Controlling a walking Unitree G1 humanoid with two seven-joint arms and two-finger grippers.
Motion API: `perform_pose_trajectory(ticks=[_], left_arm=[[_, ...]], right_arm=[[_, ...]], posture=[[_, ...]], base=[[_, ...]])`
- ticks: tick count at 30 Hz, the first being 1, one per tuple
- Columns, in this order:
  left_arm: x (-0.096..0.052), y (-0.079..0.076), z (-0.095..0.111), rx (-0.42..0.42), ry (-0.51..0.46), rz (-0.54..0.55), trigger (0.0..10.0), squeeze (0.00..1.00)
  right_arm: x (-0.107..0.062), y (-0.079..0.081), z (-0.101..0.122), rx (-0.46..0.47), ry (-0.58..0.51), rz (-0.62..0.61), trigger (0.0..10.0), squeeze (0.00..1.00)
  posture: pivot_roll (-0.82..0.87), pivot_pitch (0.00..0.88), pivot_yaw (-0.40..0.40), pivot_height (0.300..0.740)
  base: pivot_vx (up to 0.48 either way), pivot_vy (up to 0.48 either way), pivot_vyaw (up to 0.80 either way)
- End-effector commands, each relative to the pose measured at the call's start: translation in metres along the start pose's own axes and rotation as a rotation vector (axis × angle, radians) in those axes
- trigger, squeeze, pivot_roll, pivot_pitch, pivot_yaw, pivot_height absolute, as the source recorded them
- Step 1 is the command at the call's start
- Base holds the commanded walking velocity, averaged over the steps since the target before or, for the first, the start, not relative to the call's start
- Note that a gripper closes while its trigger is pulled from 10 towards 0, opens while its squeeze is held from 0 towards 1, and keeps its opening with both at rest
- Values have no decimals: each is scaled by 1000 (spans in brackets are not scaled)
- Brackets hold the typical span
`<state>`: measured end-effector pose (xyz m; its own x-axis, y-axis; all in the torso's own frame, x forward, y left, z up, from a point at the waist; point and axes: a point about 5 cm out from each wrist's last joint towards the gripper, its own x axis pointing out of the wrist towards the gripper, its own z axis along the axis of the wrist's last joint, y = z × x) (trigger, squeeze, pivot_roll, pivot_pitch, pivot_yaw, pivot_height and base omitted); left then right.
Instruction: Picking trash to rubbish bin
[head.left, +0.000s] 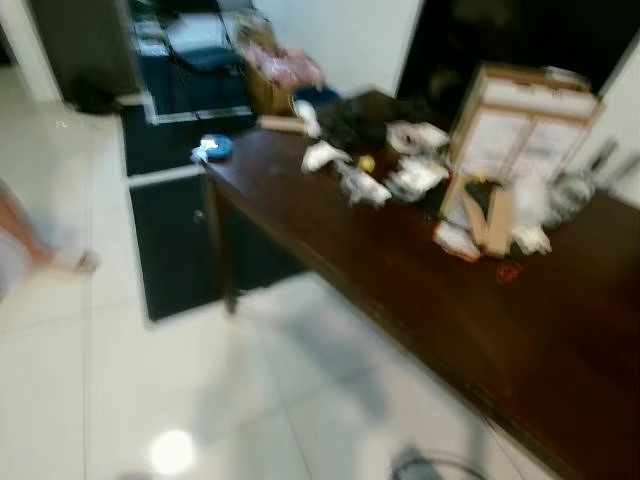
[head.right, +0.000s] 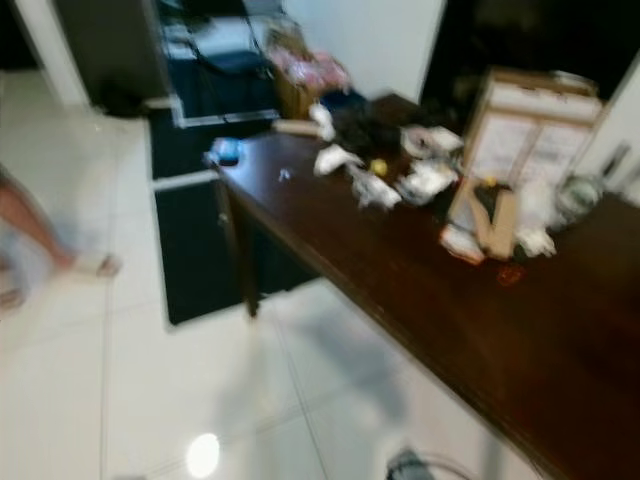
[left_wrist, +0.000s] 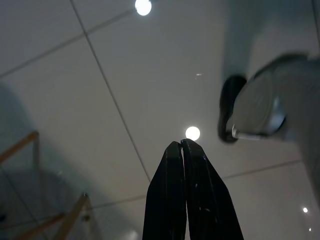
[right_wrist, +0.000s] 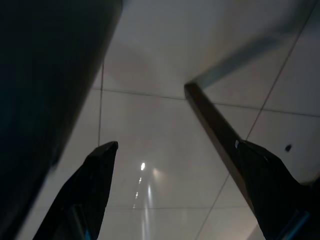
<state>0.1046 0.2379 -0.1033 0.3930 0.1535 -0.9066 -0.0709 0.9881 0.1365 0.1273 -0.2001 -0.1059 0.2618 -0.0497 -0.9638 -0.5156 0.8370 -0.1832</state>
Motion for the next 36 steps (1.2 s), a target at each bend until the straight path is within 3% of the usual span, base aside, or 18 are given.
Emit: perform_pose_trajectory(ticks=[1,4,21,36], left_arm=[[-2,1,-12,-13,36,5,10000,0],[-2,1,-14,-25,40,8,10000,0],[-3,0,-19,-62,55,7,10000,0],[-5,7,-26,-77,71,48,10000,0]], right_arm=[[0,1,9,0,-28,7,10000,0],[0,2,7,-22,-15,13,10000,0],[-1,1,-8,-83,84,86,10000,0],[-1,0,-13,-72,100,106,10000,0]], posture=[[230,89,-29,740],[229,89,-30,740],[236,88,-40,740],[237,92,-41,740]], base=[[364,0,0],[341,0,0],[0,0,-800],[0,0,-800]])
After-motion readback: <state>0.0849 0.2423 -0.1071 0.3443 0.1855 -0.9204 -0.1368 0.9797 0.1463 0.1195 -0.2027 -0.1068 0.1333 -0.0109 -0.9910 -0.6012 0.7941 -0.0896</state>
